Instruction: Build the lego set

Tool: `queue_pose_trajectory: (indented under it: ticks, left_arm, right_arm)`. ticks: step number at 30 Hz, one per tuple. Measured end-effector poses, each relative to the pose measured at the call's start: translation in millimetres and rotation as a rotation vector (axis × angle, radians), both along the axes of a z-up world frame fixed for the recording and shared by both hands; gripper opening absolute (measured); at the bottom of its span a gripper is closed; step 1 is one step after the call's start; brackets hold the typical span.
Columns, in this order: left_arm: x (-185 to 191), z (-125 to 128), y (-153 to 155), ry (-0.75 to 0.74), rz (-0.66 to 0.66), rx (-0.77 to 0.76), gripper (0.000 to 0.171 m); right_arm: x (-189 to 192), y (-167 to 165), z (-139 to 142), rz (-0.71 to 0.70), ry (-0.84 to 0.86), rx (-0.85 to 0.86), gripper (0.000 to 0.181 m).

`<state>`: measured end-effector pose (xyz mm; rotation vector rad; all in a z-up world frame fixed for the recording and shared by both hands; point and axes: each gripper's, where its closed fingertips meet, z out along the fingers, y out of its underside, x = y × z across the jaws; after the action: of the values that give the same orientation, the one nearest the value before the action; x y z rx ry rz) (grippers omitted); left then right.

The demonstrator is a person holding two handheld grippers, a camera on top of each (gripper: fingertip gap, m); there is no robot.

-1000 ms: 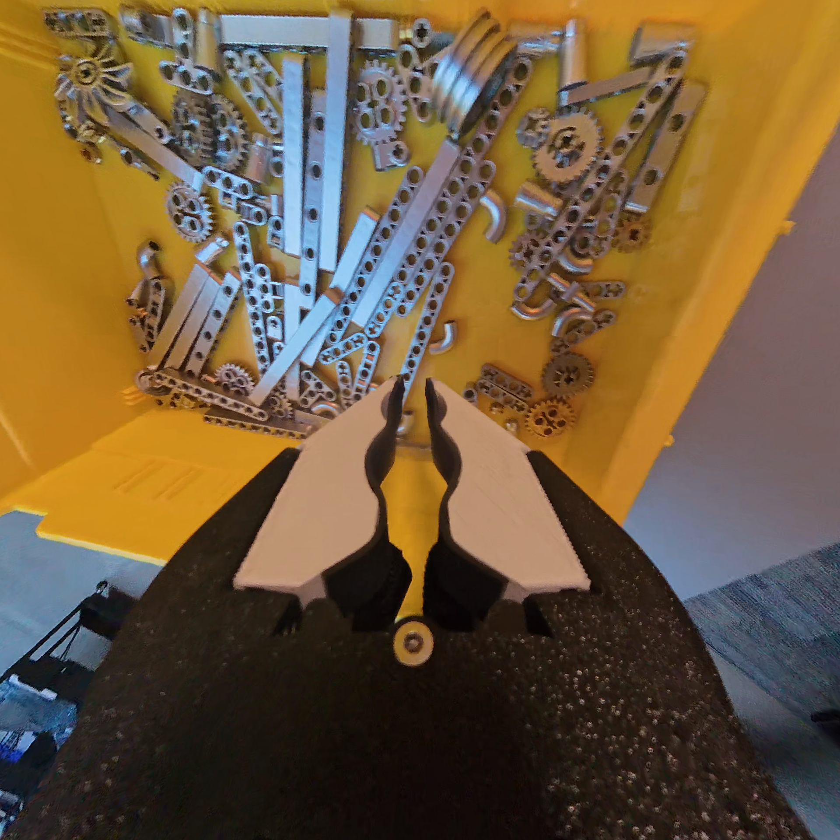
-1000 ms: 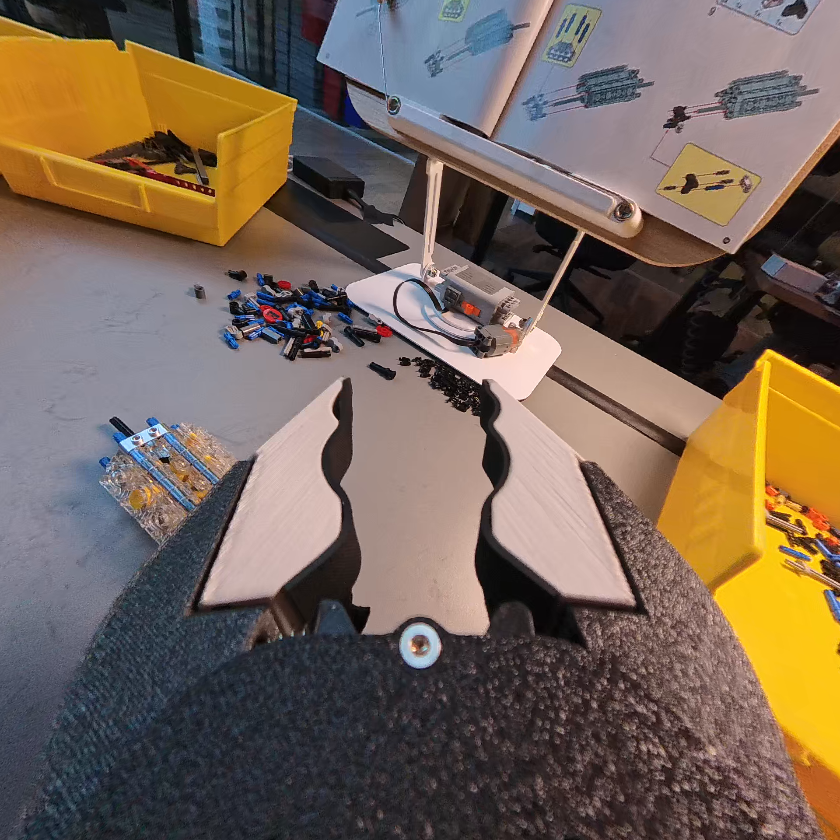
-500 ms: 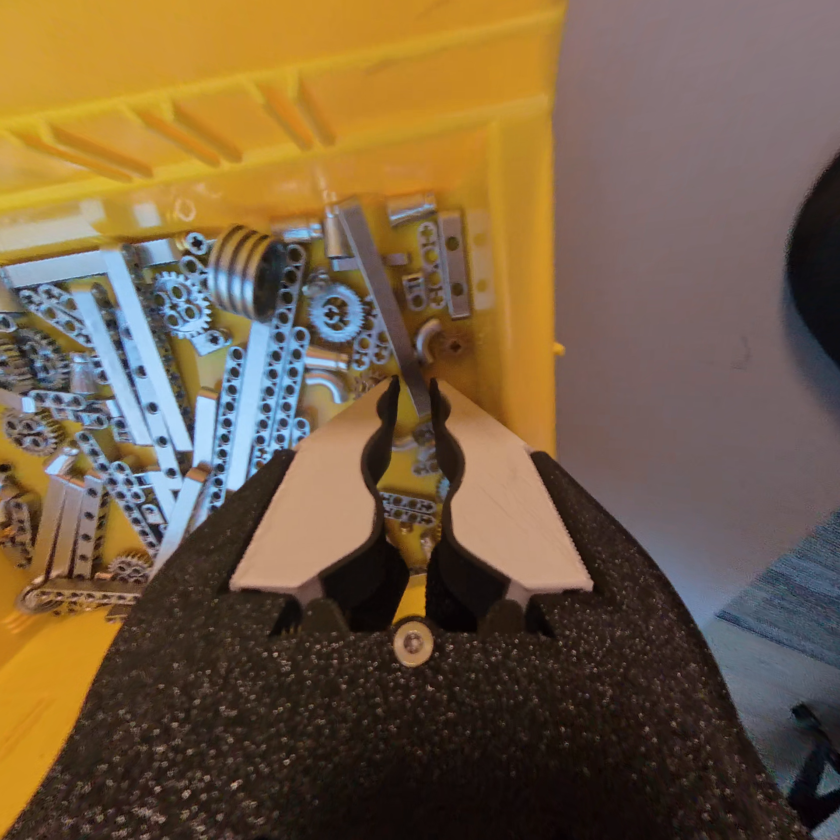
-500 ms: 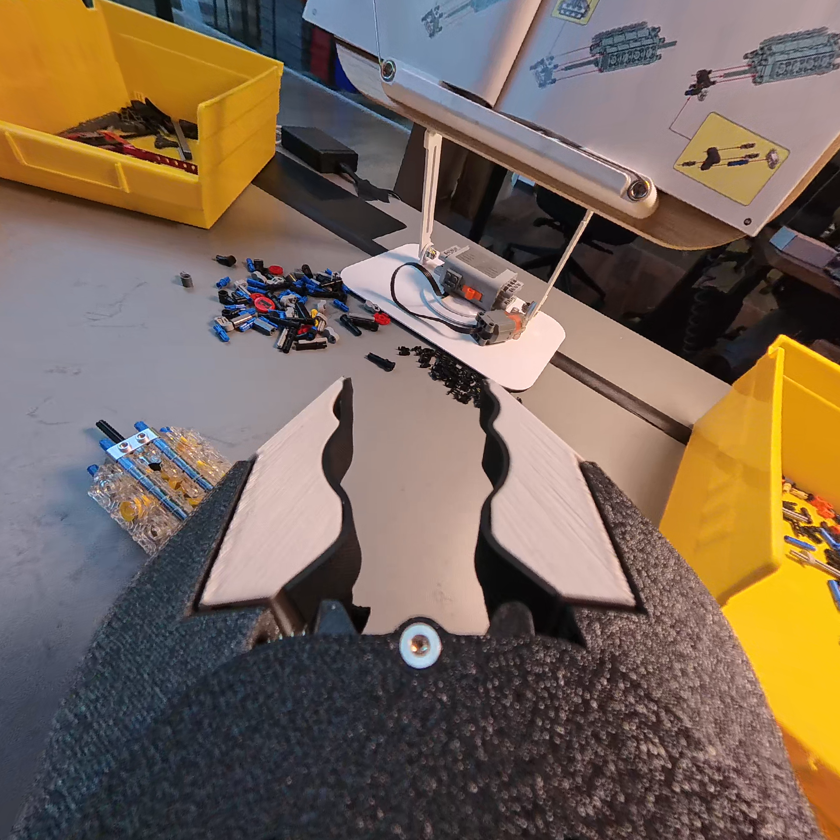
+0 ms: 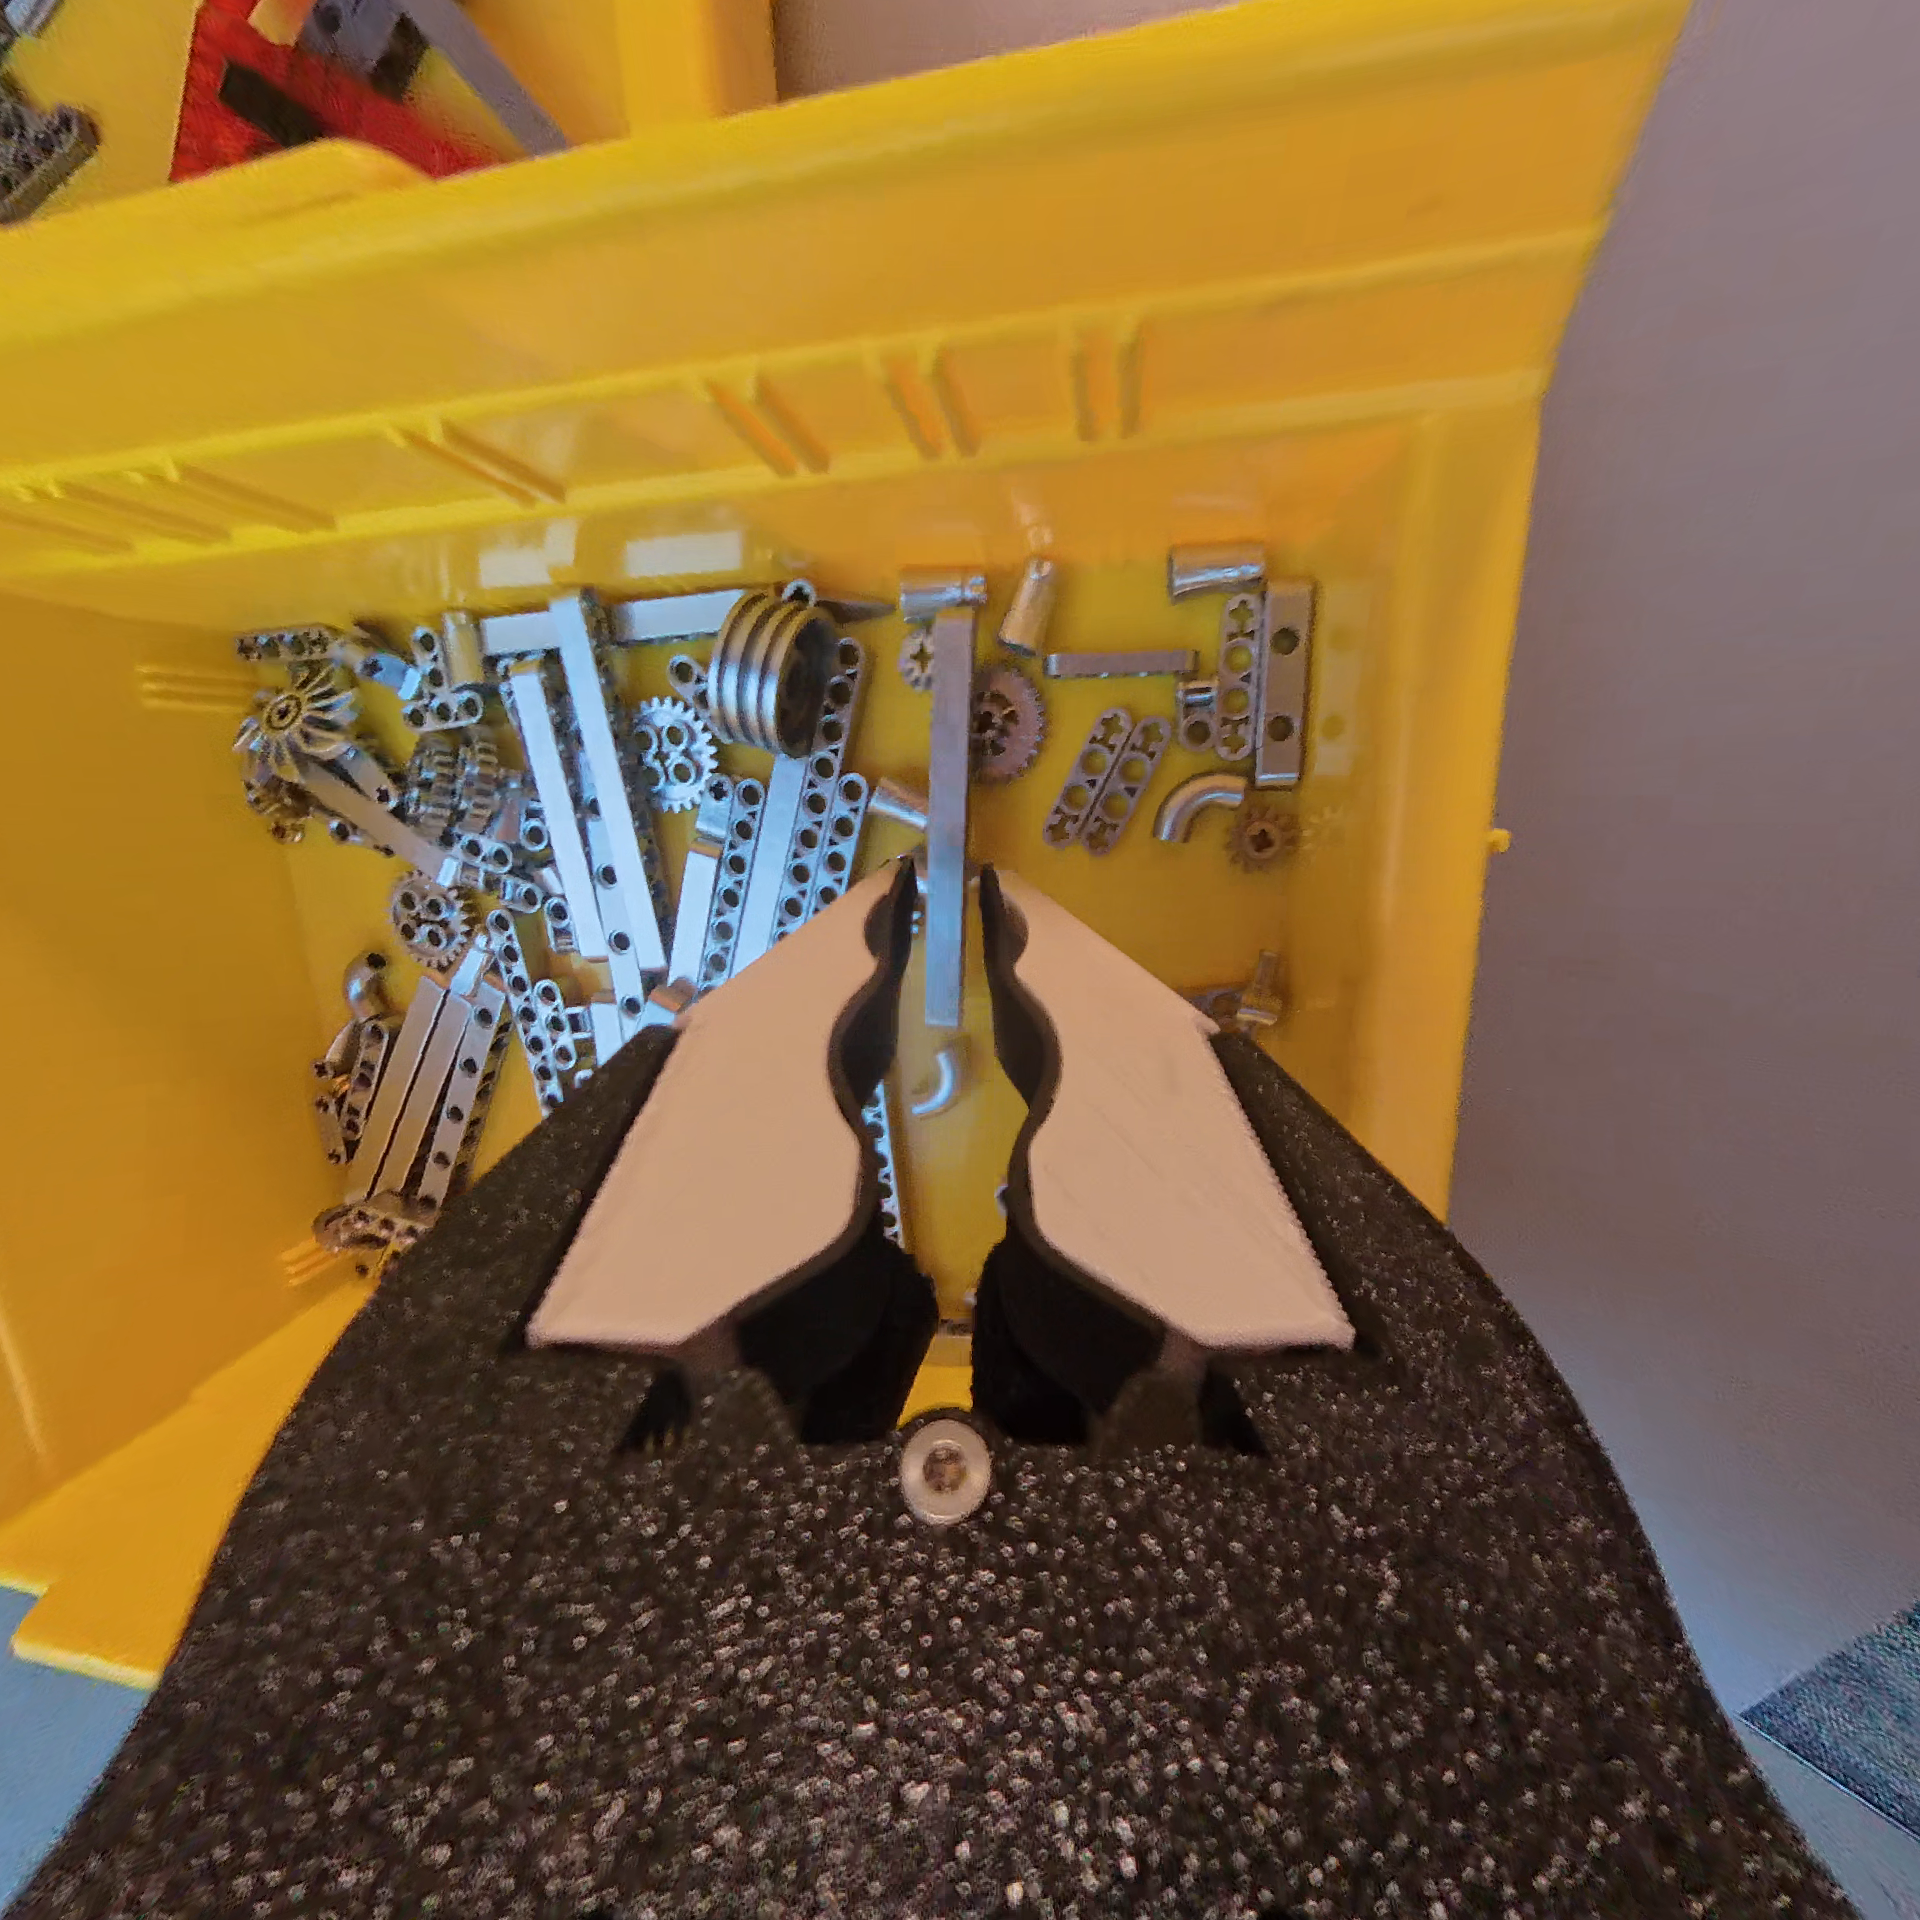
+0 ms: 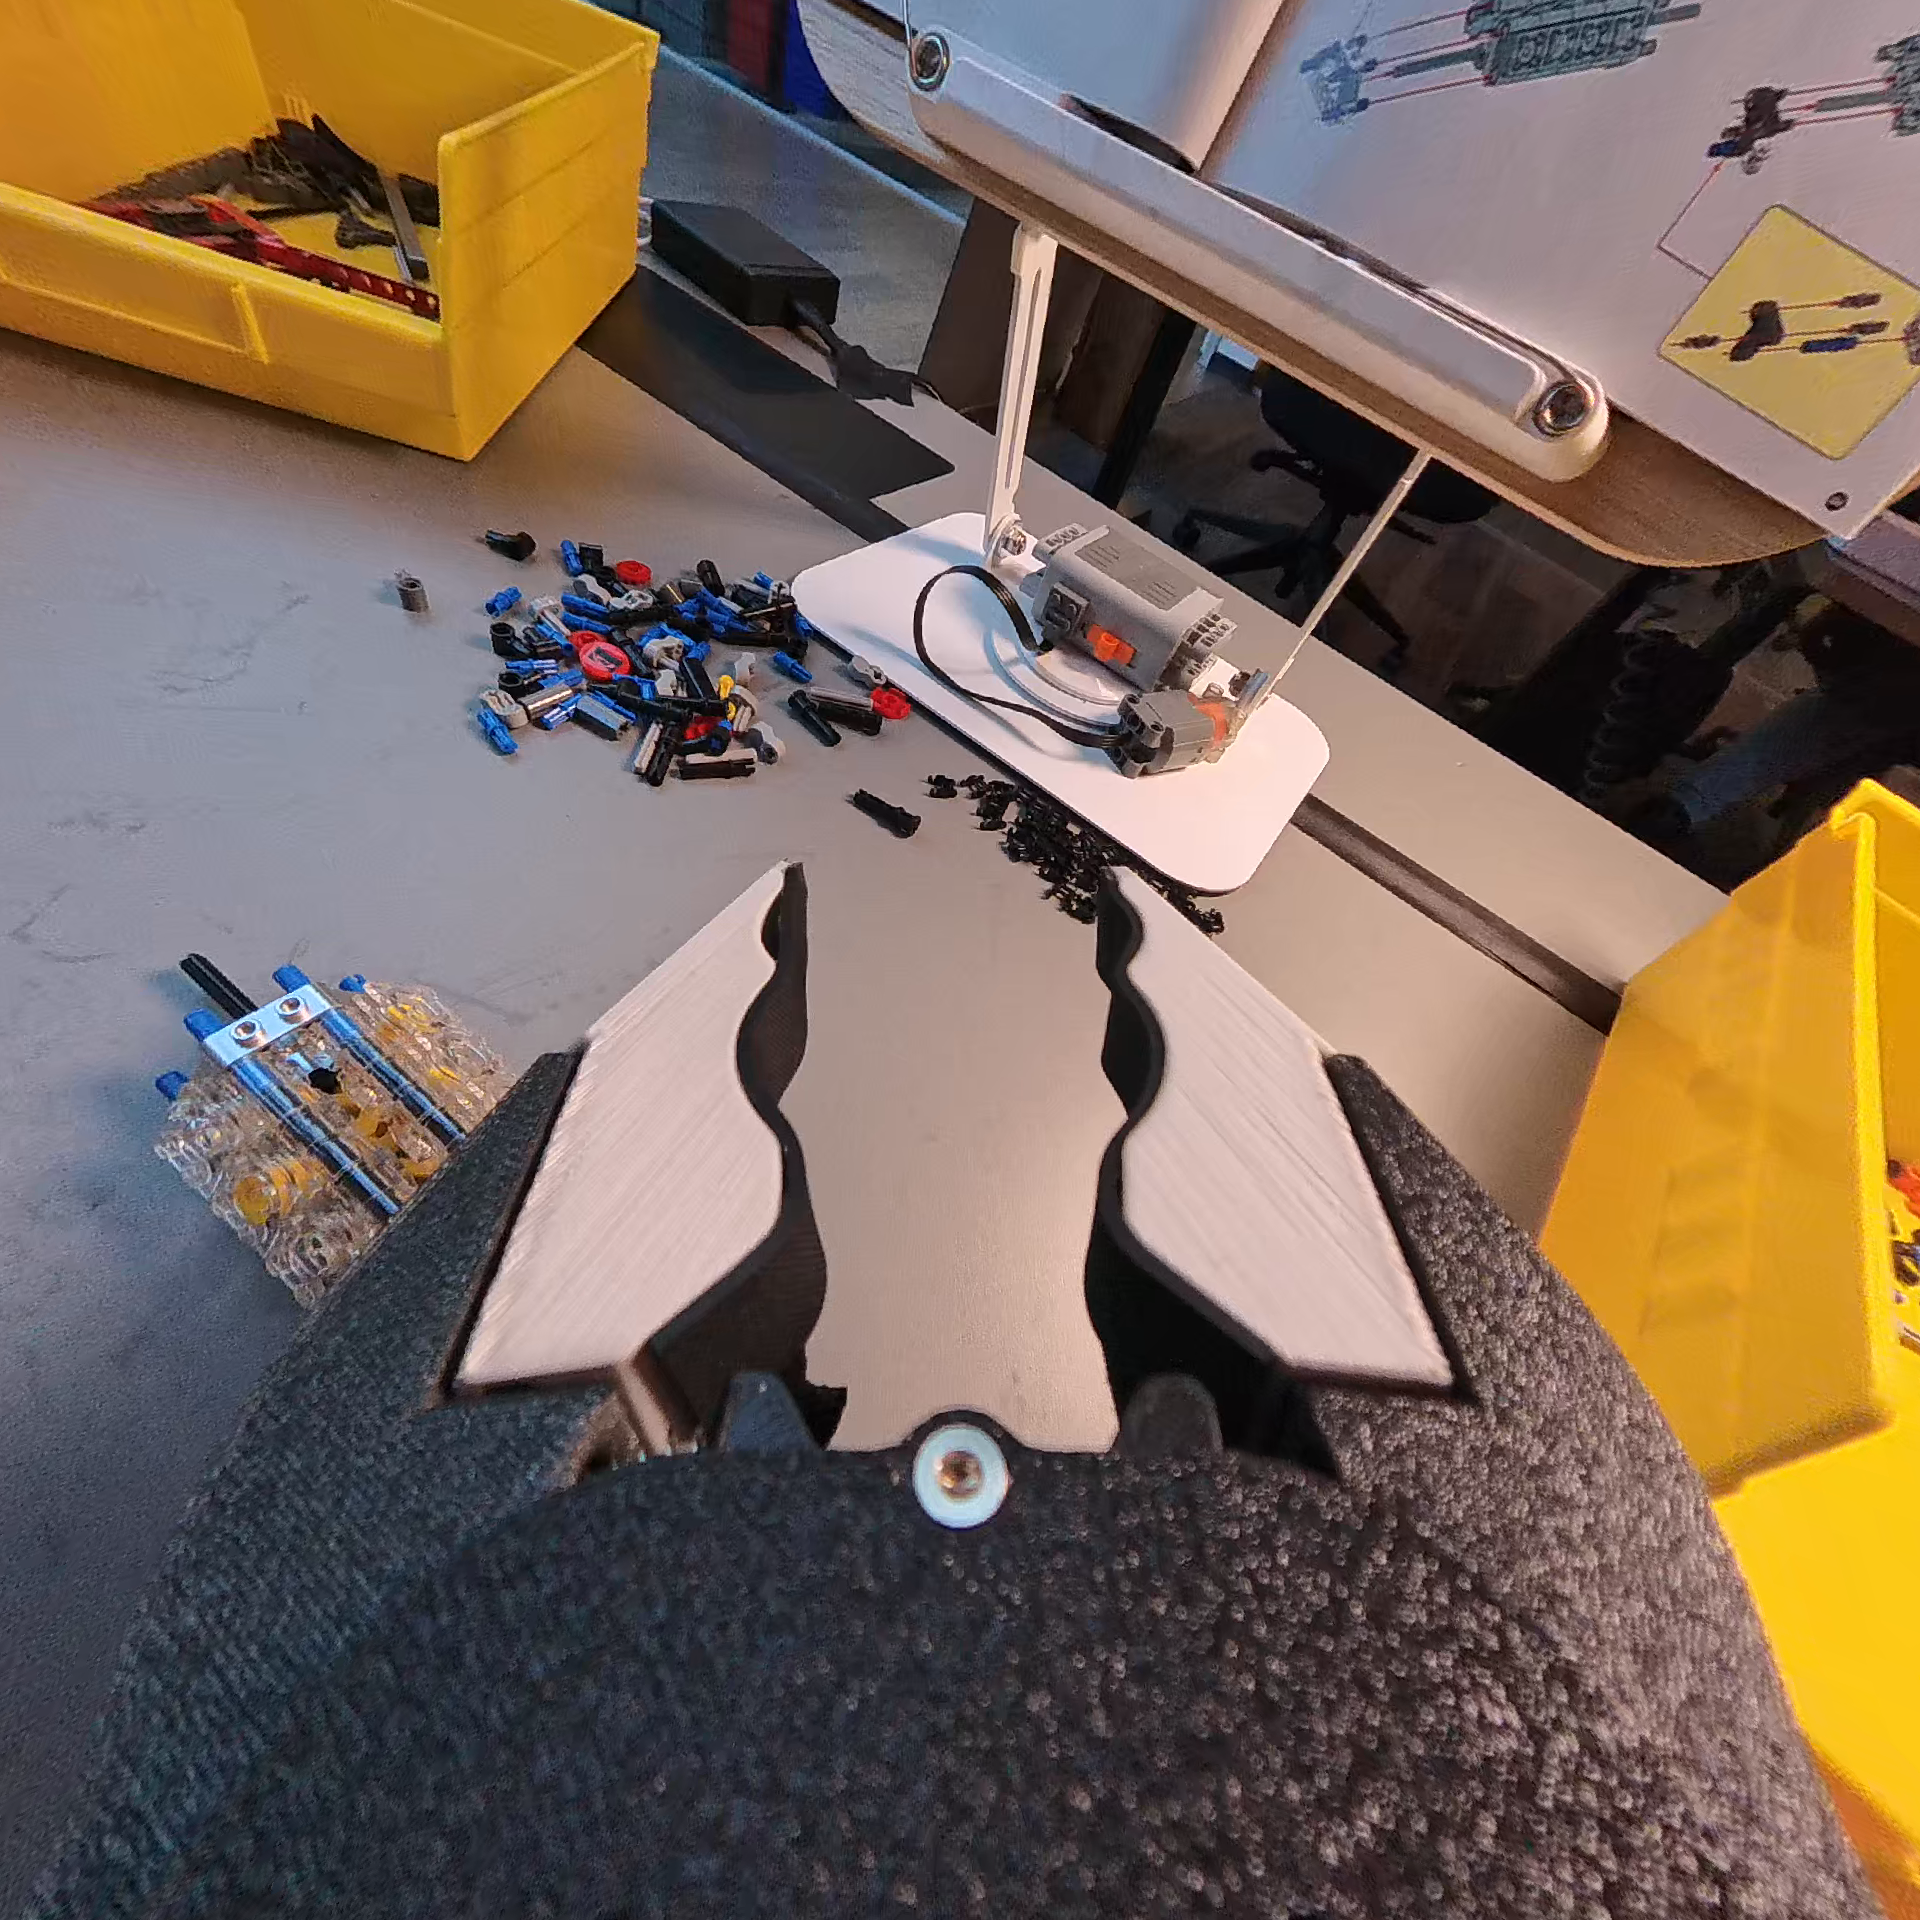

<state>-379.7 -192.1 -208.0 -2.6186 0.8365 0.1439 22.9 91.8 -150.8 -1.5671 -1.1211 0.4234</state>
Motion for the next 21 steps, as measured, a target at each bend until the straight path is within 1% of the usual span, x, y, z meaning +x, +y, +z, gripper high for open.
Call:
queue_pose_trajectory:
  ticks: [3,7,10,13,14,16,17,19,21]
  left_arm:
    - [27,0,-2,-0.097,-0.074,-0.003,0.012]
    - [49,-11,-3,-0.156,-0.141,-0.055,0.016]
    - [52,-23,3,-0.14,-0.17,-0.094,0.019]
    - [57,-25,9,-0.164,-0.193,-0.106,0.019]
    - [57,-25,10,-0.167,-0.195,-0.113,0.018]
    - [50,-26,12,-0.132,-0.192,-0.114,0.003]
    - [43,-26,13,-0.102,-0.185,-0.11,0.0]
    - [32,-25,11,-0.073,-0.156,-0.115,0.0]
    - [18,-19,10,-0.044,-0.107,-0.089,0.0]
  right_arm:
    - [-2,0,0,0.005,-0.007,0.001,0.054]
    - [-2,-2,-1,0.005,-0.013,-0.001,0.054]
    - [-3,-3,-2,0.004,-0.022,-0.001,0.054]
    - [-3,-3,-1,0.004,-0.033,0.006,0.054]
    - [-3,-3,0,0.002,-0.039,0.01,0.054]
    - [-1,-3,1,-0.004,-0.047,0.014,0.054]
    - [0,-2,1,-0.007,-0.049,0.013,0.054]
    - [1,-2,1,-0.012,-0.051,0.013,0.054]
    - [2,-2,2,-0.016,-0.051,0.015,0.054]
